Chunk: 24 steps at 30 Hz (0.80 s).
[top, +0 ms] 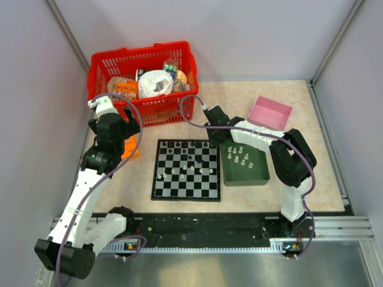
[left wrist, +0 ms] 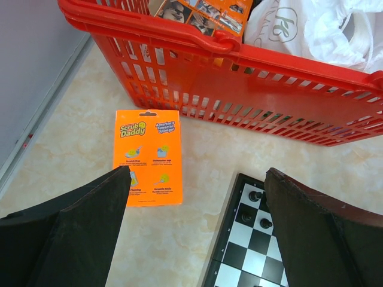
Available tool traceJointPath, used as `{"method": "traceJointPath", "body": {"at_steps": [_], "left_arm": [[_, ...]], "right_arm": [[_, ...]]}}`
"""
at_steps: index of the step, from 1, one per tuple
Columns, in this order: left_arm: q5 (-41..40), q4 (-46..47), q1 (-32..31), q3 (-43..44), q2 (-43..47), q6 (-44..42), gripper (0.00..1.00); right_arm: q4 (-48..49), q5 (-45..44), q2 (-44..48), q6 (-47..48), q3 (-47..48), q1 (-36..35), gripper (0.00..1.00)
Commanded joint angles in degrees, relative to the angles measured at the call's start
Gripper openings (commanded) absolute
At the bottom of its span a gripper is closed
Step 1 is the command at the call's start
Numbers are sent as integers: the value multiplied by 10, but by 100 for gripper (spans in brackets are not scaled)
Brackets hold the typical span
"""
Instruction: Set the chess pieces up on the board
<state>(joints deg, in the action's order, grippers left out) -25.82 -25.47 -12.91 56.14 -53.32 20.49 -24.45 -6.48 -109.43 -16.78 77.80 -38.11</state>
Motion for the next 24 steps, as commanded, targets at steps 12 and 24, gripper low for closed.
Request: {"method": "traceJointPath", "body": {"at_steps": [12,24], "left_arm": [[-1,42,0,0,20,0,99],[2,42,0,-2,23,2,99]], "right_arm": [[31,-4,-8,-12,10,9,22],[4,14,69,0,18,9,40]]}}
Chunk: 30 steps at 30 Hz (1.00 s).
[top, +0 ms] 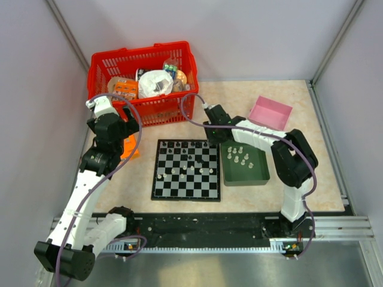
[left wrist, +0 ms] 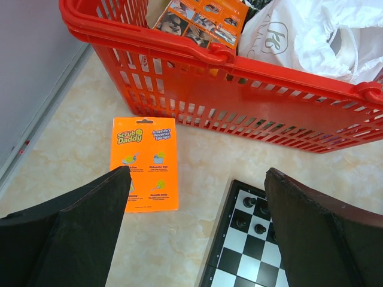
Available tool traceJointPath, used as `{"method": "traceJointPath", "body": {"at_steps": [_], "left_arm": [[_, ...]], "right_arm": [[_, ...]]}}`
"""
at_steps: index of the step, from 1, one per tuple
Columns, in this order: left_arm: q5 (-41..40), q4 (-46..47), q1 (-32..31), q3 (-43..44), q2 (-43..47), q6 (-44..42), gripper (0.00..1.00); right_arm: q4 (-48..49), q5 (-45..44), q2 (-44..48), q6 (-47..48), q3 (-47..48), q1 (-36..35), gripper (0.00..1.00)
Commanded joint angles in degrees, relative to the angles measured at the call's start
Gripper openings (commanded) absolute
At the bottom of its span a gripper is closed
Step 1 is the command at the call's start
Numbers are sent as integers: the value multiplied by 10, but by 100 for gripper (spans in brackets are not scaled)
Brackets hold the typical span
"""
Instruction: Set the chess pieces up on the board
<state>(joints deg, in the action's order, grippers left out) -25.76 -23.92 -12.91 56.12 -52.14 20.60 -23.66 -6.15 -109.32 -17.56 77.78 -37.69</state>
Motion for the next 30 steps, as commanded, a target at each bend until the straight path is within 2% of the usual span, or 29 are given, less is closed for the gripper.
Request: {"method": "traceJointPath", "body": {"at_steps": [1,7,19,30], "left_arm": [[2,27,0,-2,11,1,99],[3,28,0,-4,13,2,99],[-3,30,2,-7,17,-1,99],[1,32,3,-9,18,1,99]], "right_arm": [[-3,18,80,8,17,5,41],[-2,50,114,-15,-6,-28,43],[-8,60,86,-48,-52,-81,37],[-4,81,67,-50,-56,-89,34]]}}
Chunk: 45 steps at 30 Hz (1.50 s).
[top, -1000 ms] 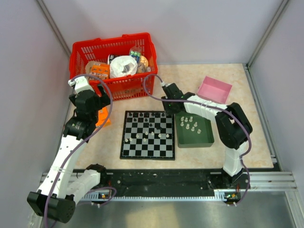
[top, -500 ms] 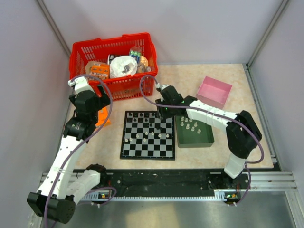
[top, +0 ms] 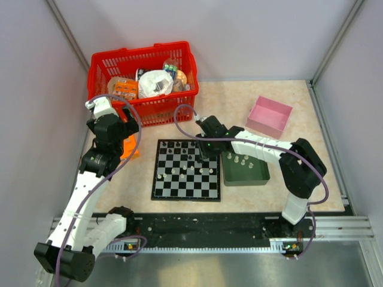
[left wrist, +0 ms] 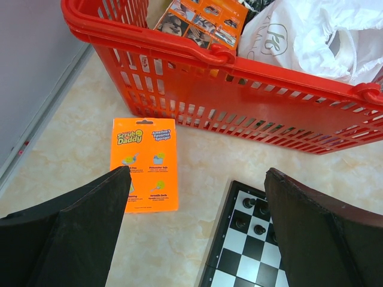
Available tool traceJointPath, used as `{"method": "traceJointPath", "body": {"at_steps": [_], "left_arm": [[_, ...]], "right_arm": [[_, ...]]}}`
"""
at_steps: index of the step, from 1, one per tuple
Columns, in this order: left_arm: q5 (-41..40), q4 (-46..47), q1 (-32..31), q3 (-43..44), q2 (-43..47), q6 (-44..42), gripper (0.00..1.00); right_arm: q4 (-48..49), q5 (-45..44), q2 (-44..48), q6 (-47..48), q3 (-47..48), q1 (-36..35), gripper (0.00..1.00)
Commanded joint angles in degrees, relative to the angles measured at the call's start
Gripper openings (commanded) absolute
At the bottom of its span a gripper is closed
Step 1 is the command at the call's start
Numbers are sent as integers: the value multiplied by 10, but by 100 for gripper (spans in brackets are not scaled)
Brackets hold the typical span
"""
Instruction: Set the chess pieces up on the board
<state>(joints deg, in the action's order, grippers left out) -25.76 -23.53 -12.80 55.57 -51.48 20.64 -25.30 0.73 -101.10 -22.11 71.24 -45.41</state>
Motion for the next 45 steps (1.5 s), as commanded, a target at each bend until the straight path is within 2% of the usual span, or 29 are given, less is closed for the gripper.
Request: {"method": "traceJointPath", "body": {"at_steps": [1,24,27,33,45], "left_arm": [[1,28,2,-4,11,1,99],[2,32,3,0,10,-2,99],[4,33,3,0,9,-1,99],[8,36,3,2,4,-2,99],[11,34,3,-2,9,3,99]], "right_arm": [[13,12,-17,-4,11,-13,34],[10,8,-37,0,11,-16,24],[10,4,-38,0,10,-15,19],[7,-47,-34,4,14,-14,10],[21,-102,-38,10,14,41,9]]}}
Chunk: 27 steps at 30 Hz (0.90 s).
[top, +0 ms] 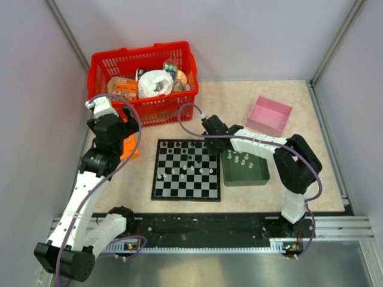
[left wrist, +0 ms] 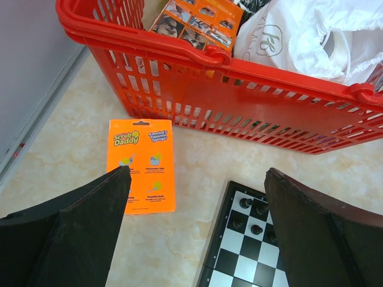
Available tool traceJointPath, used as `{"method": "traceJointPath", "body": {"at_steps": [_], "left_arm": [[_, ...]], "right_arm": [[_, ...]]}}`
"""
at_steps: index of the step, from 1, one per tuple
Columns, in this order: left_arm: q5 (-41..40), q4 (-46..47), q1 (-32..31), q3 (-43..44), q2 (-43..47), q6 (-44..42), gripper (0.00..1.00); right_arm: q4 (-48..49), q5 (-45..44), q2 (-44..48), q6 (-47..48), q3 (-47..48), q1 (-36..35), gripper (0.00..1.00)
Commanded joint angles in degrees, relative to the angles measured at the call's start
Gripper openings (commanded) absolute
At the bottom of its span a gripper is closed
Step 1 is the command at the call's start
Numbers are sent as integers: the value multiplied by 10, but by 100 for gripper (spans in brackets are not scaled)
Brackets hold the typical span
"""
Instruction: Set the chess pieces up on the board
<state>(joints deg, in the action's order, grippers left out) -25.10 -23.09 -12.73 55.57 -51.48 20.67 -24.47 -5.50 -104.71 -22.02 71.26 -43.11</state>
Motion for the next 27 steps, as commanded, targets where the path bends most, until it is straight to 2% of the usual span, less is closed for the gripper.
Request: {"method": "traceJointPath", "body": {"at_steps": [1,21,27], "left_arm": [[4,31,3,-2,9,3,99],[10,34,3,-5,8,6,99],[11,35,3,-6,9,7,99]], "right_arm": [[14,-43,-2,10,13,21,9],[18,-22,-11,13,13,28,14],[18,-14,3,13,12,28,21]]}}
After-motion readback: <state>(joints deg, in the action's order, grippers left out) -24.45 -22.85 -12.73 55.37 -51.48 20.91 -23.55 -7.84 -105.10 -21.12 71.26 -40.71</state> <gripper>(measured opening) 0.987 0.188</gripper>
